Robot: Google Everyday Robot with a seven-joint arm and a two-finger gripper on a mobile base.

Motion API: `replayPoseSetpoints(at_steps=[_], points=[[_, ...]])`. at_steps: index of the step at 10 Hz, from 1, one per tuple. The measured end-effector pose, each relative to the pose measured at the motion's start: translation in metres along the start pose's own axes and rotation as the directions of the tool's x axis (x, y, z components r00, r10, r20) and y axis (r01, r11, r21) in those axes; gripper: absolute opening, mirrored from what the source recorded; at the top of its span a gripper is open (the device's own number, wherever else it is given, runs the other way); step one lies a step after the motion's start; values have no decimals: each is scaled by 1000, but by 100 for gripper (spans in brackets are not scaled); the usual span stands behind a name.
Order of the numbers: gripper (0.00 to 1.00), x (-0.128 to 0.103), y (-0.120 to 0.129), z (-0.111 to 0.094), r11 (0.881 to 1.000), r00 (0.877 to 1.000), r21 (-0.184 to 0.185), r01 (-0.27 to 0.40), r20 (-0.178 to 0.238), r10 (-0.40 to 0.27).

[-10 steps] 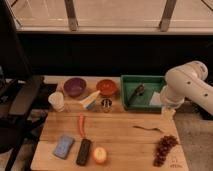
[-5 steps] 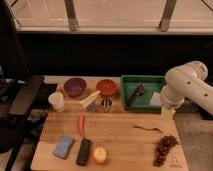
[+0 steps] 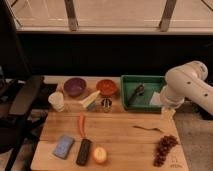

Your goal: Place sponge in metal cup

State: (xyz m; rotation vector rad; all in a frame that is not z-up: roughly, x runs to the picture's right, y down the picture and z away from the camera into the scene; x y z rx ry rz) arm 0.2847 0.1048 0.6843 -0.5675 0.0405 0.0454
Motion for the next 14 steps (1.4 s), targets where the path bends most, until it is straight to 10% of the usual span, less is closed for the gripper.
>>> replayPoseSetpoints(at_steps=[8, 10, 12, 14], points=[[65, 2, -1, -2, 1000, 1000, 5, 18, -1, -18], [65, -8, -21, -20, 993, 993, 37, 114, -13, -114], [65, -40, -36, -40, 968, 969, 47, 246, 5, -247], [65, -88, -34, -44, 916, 915, 51, 399, 40, -401]])
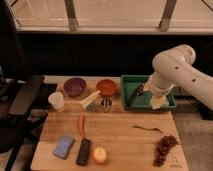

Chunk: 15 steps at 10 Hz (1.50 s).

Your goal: Place sponge in metal cup

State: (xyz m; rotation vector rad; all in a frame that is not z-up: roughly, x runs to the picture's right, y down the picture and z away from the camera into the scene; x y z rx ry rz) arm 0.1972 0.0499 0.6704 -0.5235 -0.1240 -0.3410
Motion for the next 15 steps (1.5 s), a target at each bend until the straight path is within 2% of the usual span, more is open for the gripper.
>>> replayPoseSetpoints(at_steps=[1, 2, 4, 8, 9, 11, 12, 14, 15], points=[[65, -24, -8, 1, 997, 997, 7, 73, 25, -73], [65, -53, -13, 1, 987, 985, 18, 161, 64, -162], [65, -87, -15, 0, 967, 959, 39, 253, 117, -256], [65, -88, -14, 1, 965, 957, 33, 261, 120, -264], [65, -91, -14, 5, 957, 948, 28, 288, 134, -289], [65, -110, -16, 12, 930, 917, 27, 367, 158, -367], [65, -132, -20, 17, 907, 891, 32, 419, 179, -418], [65, -176, -26, 25, 870, 845, 49, 490, 218, -488], [65, -202, -29, 31, 844, 814, 55, 533, 238, -530]])
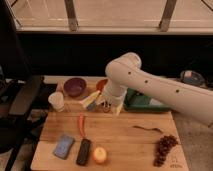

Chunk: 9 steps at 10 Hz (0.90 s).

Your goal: Place sponge in metal cup

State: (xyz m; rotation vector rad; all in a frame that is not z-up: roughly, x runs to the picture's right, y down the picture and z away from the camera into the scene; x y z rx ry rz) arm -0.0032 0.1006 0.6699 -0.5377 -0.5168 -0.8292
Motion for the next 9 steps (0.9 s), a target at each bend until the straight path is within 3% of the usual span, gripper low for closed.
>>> replayPoseSetpoints(at_steps=[2, 4, 6, 9], points=[[65, -37, -29, 24, 996, 995, -7, 94, 46, -93], [65, -80, -55, 51, 983, 976, 3, 183, 117, -182], [65, -112, -65, 68, 974, 957, 27, 226, 178, -228], [65, -113, -65, 69, 974, 957, 31, 225, 182, -227]])
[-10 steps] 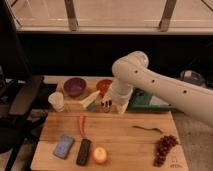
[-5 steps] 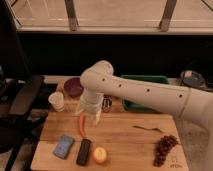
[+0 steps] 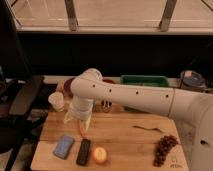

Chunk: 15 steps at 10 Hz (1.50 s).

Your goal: Place sponge in metal cup

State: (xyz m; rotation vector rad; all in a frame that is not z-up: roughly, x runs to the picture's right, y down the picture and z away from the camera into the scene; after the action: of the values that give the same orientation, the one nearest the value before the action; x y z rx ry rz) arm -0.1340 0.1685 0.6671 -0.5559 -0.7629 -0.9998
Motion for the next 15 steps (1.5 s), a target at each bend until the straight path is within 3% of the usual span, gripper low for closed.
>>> replayPoseSetpoints(at_steps=[4, 7, 8, 11, 15], points=[[65, -1, -2, 5, 1000, 1000, -18, 12, 13, -11], [65, -5, -18, 51, 997, 998, -74, 35, 53, -31], [65, -8, -25, 76, 995, 996, -90, 40, 78, -33], [65, -14, -33, 113, 995, 992, -96, 34, 121, -22], [65, -25, -42, 154, 997, 981, -71, 13, 194, 1]])
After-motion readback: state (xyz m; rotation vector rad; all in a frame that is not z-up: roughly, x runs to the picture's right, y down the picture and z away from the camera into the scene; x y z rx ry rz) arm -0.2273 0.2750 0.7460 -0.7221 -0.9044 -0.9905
